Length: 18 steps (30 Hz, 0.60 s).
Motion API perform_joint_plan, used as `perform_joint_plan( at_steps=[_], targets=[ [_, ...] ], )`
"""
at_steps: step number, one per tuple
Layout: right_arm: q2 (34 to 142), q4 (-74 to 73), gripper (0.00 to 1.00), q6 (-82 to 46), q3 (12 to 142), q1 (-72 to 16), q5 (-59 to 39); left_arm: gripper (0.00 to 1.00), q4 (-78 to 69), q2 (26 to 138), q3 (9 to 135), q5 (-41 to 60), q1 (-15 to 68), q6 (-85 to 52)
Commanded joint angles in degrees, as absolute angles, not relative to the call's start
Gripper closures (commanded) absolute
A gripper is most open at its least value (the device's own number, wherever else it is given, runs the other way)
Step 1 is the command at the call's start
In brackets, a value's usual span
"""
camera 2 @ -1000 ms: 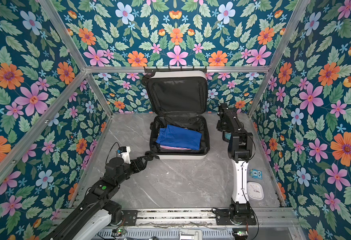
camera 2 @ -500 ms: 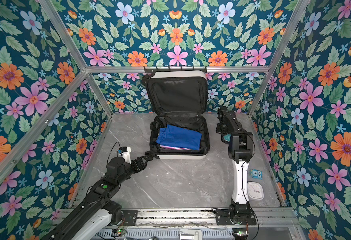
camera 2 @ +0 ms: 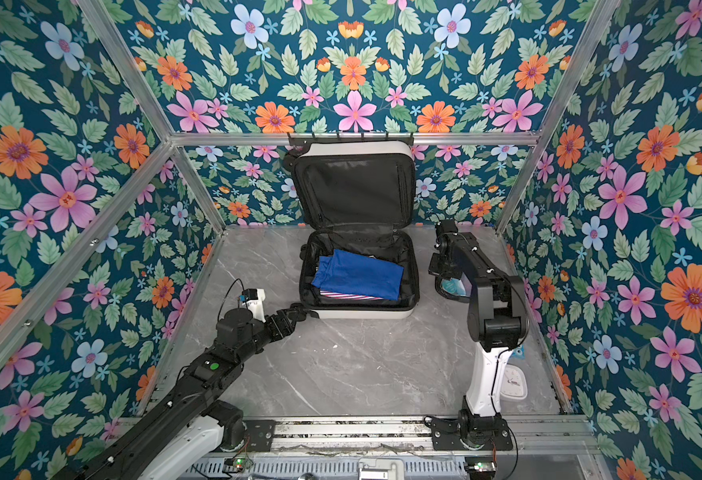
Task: Pack the luggage
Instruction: 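Grasp the clear toiletry pouch with the right gripper and drag it toward the robot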
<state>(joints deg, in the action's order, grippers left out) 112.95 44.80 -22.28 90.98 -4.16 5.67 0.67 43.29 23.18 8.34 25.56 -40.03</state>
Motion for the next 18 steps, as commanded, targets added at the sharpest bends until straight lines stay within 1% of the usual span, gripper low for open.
perform_joint_plan(
  at_steps=[1, 10, 18],
  targets=[
    [109.2, 41.9, 1.00, -24.3, 86.3, -4.7, 4.8, 0.21, -1.3, 43.3, 23.2, 9.0, 25.6, -39.3],
    [96.1, 39.1, 1.00, -28.2, 70.8, -6.0, 0.0, 0.22, -1.9, 44.1, 23.8, 9.3, 25.6, -39.0],
    [81.7, 39.6, 1.00, -32.0, 57.5, -7.2, -4.4, 0.22, -3.1, 45.2, 24.5, 9.9, 25.6, -39.1]
  ],
)
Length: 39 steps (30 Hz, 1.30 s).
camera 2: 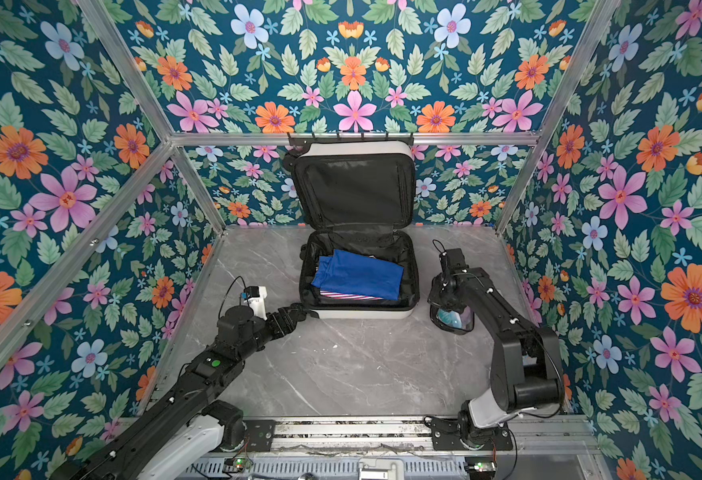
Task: Pack the luggage
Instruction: 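Grasp the clear toiletry pouch with the right gripper and drag it toward the robot, then bring the left gripper to the pouch's other end while the right gripper holds it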
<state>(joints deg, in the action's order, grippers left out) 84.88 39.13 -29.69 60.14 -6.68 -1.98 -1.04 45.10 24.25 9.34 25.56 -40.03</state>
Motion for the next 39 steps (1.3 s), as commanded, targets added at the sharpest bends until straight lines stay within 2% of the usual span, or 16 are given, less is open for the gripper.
perform_joint_plan(
  at_steps=[1, 6, 9, 18, 19, 23, 27, 30, 34, 35, 39],
  targets=[
    [80.0, 39.8, 1.00, -32.5, 56.2, -7.8, -4.8, 0.22, -3.1, 45.2, 24.5, 9.8, 25.6, -39.2],
    [74.0, 41.0, 1.00, -36.6, 50.5, -13.4, -6.0, 0.22, -3.8, 45.8, 24.4, 9.9, 25.6, -39.3],
    [72.6, 41.0, 1.00, -40.8, 48.7, -20.4, -5.1, 0.23, -4.4, 45.8, 24.1, 10.0, 25.6, -39.8],
    [78.0, 39.1, 1.00, -52.0, 53.4, -41.5, -1.7, 0.22, -4.0, 44.2, 23.1, 9.9, 25.6, -40.7],
    [78.9, 39.4, 0.95, -52.1, 54.9, -43.3, -1.2, 0.21, -3.8, 43.9, 23.0, 9.9, 25.6, -40.7],
    [80.2, 41.3, 0.56, -51.0, 58.8, -46.1, -0.1, 0.15, -3.0, 42.8, 22.8, 9.4, 25.6, -40.8],
    [76.8, 43.9, 0.30, -49.7, 58.1, -46.0, 2.8, 0.12, -2.4, 41.9, 22.9, 9.1, 25.6, -40.8],
    [73.6, 48.2, 0.20, -48.5, 57.3, -45.4, 5.6, 0.12, -1.9, 41.4, 23.1, 9.3, 25.6, -40.8],
    [67.7, 49.5, 0.08, -48.0, 51.3, -42.1, 3.4, 0.12, -1.6, 41.3, 23.3, 10.0, 25.6, -41.1],
    [66.2, 49.6, 0.01, -48.2, 49.5, -41.5, 2.8, 0.12, -1.6, 41.3, 23.1, 10.0, 25.6, -41.2],
    [62.3, 50.8, 0.01, -50.0, 44.4, -41.3, 2.0, 0.12, -1.6, 41.3, 22.9, 10.0, 25.6, -41.5]
  ],
)
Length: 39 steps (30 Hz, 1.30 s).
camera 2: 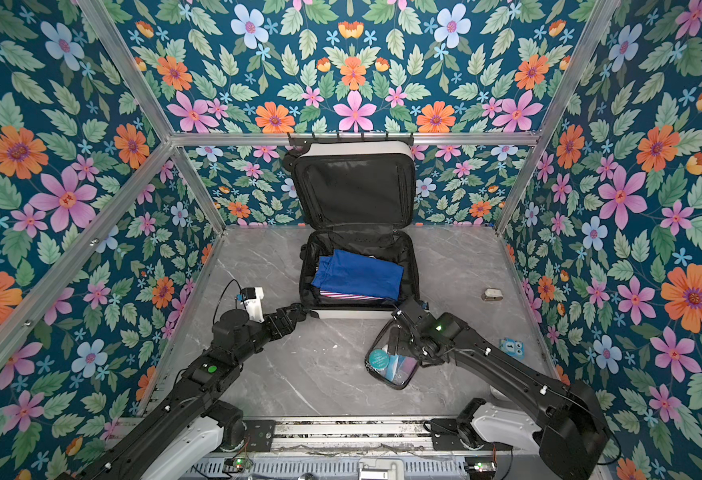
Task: Pack the luggage
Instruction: 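Bring the left gripper to the pouch's other end while the right gripper holds it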
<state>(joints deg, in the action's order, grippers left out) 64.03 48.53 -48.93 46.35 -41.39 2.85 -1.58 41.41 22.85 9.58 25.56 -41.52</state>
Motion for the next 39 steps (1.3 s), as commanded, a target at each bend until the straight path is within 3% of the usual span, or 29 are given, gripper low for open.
perform_joint_plan(
  at_steps=[1, 8, 16, 21, 27, 33, 39],
  targets=[
    [61.3, 50.3, 0.01, -50.7, 43.4, -41.3, 1.2, 0.13, -1.7, 41.4, 22.9, 10.0, 25.6, -41.6],
    [61.9, 35.0, 0.01, -57.6, 36.5, -46.7, -3.5, 0.16, -2.5, 42.5, 22.9, 10.9, 25.6, -42.7],
    [77.0, 27.2, 0.03, -57.0, 47.8, -58.7, -4.6, 0.18, -1.9, 41.2, 21.8, 10.2, 25.6, -43.9],
    [81.8, 25.4, 0.05, -55.1, 53.5, -61.4, -7.8, 0.21, -1.2, 41.2, 21.4, 10.5, 25.6, -44.6],
    [78.1, 30.5, 0.05, -52.3, 55.7, -61.4, -6.3, 0.24, -2.1, 42.3, 19.2, 13.9, 26.0, -46.9],
    [70.1, 39.0, 0.04, -48.9, 55.9, -55.0, -2.8, 0.24, -4.7, 43.0, 17.0, 14.8, 28.7, -50.5],
    [60.8, 39.3, 0.11, -46.7, 46.6, -37.5, -7.3, 0.24, -7.7, 47.9, 18.8, 10.6, 35.9, -51.7]
  ],
)
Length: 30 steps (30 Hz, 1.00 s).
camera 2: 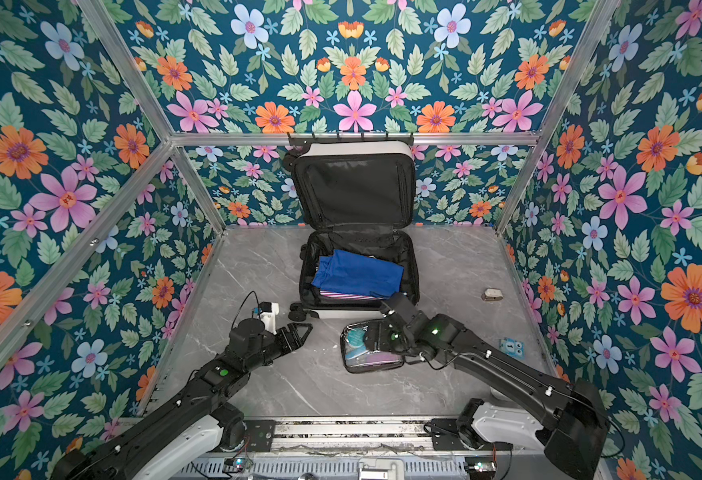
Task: Pack the luggage
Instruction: 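Bring the left gripper to the pouch's other end while the right gripper holds it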
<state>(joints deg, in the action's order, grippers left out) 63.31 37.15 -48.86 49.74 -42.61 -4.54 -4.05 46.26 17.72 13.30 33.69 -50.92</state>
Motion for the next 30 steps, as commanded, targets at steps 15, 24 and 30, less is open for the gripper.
perform_joint_plan(
  at_steps=[15, 24, 30],
  targets=[
    [65.8, 22.9, 0.24, -44.2, 35.3, -24.2, -21.5, 0.43, -20.9, 68.9, 22.7, 10.2, 46.2, -57.4],
    [70.4, 18.7, 0.46, -44.1, 34.6, -24.3, -23.8, 0.51, -22.9, 76.4, 24.4, 11.3, 48.9, -58.1],
    [72.1, 16.7, 0.56, -44.4, 34.0, -24.9, -24.2, 0.60, -27.2, 80.9, 25.1, 13.0, 49.8, -59.2]
  ],
)
